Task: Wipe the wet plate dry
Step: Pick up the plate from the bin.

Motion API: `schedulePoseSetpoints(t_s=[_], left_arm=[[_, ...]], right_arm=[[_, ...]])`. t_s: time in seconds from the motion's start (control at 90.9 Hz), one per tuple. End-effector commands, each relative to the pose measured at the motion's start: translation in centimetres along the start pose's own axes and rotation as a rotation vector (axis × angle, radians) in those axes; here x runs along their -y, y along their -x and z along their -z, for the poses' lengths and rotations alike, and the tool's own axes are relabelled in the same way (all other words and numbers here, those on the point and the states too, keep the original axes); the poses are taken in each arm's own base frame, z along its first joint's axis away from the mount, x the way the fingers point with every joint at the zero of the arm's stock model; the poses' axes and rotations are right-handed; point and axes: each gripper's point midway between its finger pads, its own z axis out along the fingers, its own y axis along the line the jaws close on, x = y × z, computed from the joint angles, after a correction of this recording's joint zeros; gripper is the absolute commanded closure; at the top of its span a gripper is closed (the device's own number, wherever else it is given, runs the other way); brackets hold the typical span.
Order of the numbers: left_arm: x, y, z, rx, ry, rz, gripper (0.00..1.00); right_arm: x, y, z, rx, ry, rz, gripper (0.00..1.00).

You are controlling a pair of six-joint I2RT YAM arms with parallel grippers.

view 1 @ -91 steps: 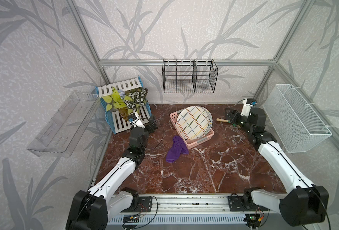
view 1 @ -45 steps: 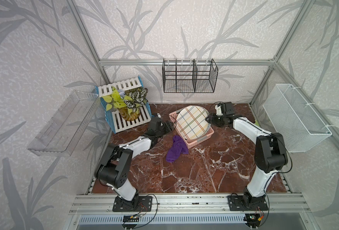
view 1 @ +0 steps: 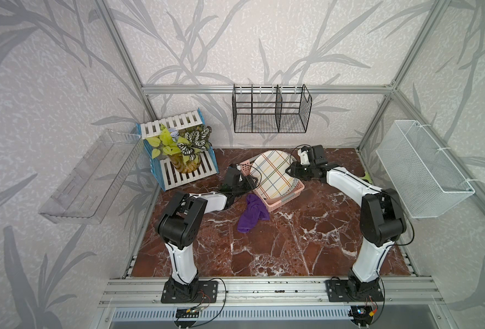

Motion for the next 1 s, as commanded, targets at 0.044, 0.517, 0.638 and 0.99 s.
schedulePoseSetpoints(t_s=[0.044,0.517,0.638,0.99], left_arm=[[1.9,0.6,-0.3,0.017,-0.074,-0.041,0.41],[1.6,-2.1,7.2,0.073,0.084,-0.228,0.40],[1.4,-4.9,10.6,0.102,0.220,-0.370,0.39],[-2.1,-10.5,7.6,-0.067,0.358,-0.510,0.39]], right_arm=[[-5.6,0.0,0.8,0.048,0.183,0.019,0.56],[-5.1,-0.7,-0.6,0.102,0.152,-0.041,1.00],[-5.9,-0.3,2.3,0.160,0.154,-0.014,1.00],[-7.4,-1.4,10.6,0.250,0.160,0.041,1.00]])
